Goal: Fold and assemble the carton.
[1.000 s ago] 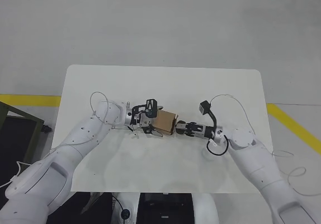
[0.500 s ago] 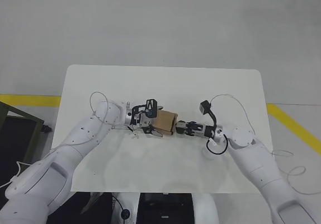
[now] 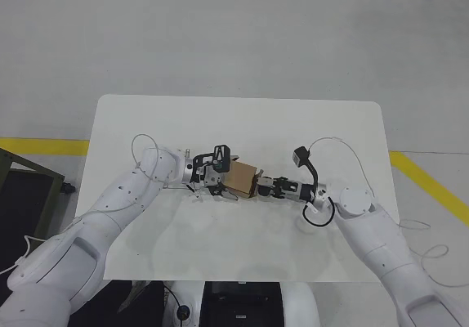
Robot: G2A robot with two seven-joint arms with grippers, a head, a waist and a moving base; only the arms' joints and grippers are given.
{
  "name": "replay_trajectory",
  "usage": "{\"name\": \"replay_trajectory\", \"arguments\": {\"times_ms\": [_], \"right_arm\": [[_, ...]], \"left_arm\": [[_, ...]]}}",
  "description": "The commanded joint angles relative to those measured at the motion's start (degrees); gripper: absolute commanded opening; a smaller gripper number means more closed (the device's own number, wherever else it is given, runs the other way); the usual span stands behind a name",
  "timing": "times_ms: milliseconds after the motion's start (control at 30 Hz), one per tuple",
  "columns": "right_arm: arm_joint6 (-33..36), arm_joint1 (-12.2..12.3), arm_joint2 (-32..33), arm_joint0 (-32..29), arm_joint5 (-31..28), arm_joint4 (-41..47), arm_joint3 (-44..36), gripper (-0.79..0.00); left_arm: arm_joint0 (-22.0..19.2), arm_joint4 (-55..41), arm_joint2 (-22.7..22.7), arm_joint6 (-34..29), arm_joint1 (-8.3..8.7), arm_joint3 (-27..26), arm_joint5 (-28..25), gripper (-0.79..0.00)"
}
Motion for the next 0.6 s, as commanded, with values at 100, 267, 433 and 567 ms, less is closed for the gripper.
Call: {"name": "replay_trajectory", "arguments": {"times_ms": [100, 267, 433, 567], "right_arm": [[0.54, -0.16, -0.17, 0.11, -0.06, 0.58, 0.05, -0.563], [0.77, -0.41, -0.61, 0.73, 0.16, 0.49, 1.06, -0.554], [0.00, -0.74, -1.23, 1.30, 0.45, -0.12, 1.84, -0.536], [-0.58, -0.98, -1.64, 1.93, 0.68, -0.84, 2.50, -0.529]], "left_arm": [[-0.07, -0.03, 0.05, -0.12, -0.05, 0.04, -0.08, 0.000], [-0.16, -0.04, 0.12, -0.23, -0.11, 0.07, -0.16, 0.000], [-0.21, 0.04, 0.18, -0.21, -0.15, 0.04, -0.06, 0.000], [-0.21, -0.04, 0.16, -0.06, -0.17, 0.06, -0.05, 0.000]]}}
